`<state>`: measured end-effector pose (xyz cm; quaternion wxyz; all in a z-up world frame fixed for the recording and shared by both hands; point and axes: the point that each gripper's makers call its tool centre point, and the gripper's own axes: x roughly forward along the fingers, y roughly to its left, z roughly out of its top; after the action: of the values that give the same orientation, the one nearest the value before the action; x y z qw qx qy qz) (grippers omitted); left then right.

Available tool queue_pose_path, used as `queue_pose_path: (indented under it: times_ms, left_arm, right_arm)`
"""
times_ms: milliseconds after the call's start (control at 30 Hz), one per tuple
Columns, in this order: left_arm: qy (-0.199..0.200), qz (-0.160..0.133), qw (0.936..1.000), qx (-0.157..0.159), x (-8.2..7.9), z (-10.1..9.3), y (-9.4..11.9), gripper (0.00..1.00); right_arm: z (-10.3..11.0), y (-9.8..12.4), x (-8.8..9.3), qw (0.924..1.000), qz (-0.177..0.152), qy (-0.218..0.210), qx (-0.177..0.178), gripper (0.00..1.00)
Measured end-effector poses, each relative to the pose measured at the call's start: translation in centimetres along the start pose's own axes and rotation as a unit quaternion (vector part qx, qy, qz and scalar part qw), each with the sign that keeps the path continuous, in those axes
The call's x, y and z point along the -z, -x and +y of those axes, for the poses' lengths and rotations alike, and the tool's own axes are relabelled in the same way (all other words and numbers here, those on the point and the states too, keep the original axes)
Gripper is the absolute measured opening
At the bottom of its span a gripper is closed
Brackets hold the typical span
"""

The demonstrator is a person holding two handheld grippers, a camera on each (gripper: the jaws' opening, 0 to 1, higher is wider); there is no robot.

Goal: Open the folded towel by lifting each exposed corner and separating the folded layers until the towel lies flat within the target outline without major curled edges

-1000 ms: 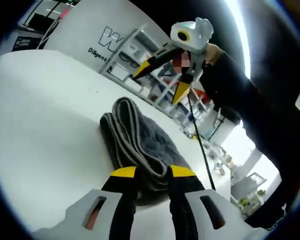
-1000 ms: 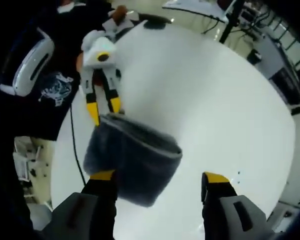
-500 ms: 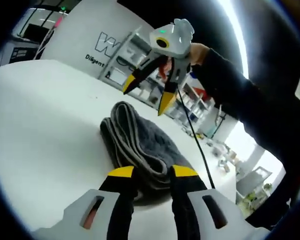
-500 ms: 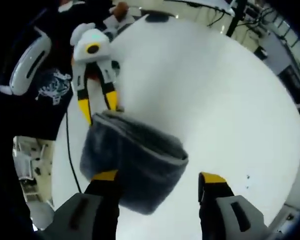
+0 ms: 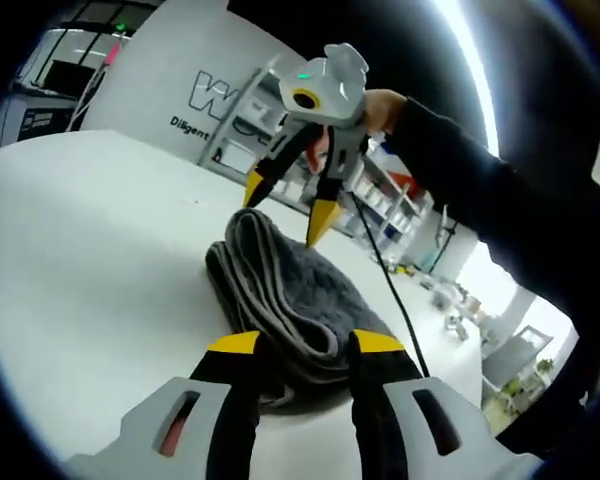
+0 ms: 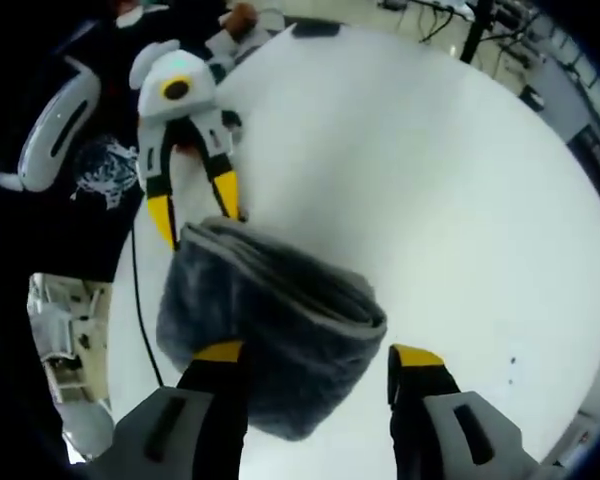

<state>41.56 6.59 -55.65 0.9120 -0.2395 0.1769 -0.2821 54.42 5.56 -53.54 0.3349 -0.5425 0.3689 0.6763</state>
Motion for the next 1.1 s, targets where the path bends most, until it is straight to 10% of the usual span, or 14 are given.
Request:
queue_pose_path:
  times_ms: [1100]
  left_arm:
    - [-0.009, 0.012, 0.9999, 0.001, 0.6, 0.0, 0.0, 0.29]
  right_arm:
    - [1.2, -1.8, -0.1, 0.9998, 0.0, 0.019, 0.006, 0.11]
